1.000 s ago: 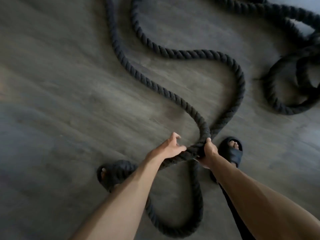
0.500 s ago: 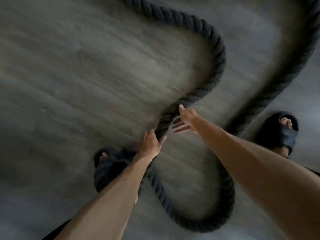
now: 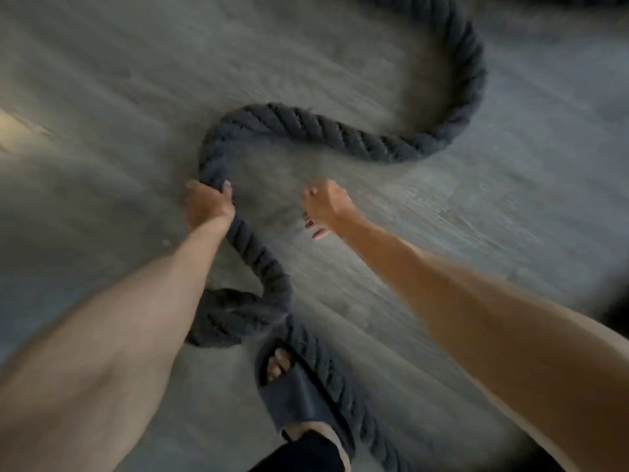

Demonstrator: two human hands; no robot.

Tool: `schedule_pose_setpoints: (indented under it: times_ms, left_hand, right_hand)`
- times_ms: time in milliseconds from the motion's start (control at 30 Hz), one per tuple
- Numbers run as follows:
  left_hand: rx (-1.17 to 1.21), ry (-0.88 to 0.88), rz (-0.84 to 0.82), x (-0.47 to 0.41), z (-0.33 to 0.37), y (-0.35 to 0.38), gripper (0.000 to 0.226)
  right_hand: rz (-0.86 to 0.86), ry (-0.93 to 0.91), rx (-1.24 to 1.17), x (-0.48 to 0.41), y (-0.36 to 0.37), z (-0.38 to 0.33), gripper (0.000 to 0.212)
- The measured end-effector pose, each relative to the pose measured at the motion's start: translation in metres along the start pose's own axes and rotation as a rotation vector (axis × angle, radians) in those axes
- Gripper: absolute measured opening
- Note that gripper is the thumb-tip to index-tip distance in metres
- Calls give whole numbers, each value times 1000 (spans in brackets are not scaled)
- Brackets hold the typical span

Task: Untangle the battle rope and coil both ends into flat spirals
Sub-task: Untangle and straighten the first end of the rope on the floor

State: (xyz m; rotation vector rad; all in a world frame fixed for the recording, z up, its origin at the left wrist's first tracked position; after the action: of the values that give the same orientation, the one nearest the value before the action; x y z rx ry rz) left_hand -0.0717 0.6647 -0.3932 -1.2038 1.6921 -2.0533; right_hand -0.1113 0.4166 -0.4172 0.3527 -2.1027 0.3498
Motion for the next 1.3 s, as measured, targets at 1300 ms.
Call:
schedule_pose_setpoints:
  times_ms: [1300]
  left_hand:
    - [-124,569,-313,296,-20,-40,36]
  right_hand:
    - [-863,621,271,365,27,280,40]
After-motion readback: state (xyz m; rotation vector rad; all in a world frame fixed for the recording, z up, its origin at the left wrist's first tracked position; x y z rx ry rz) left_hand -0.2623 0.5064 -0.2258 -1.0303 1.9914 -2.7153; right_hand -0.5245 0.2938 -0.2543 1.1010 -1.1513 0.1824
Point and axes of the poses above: each hand's wrist, its own x-axis away from the middle knuckle, its own y-axis out of the palm, z = x × y, the point moved 9 cm from there along -x, towards the middle knuckle, and after that the axes turned 2 degrees about -y, right-handed, at the moved point
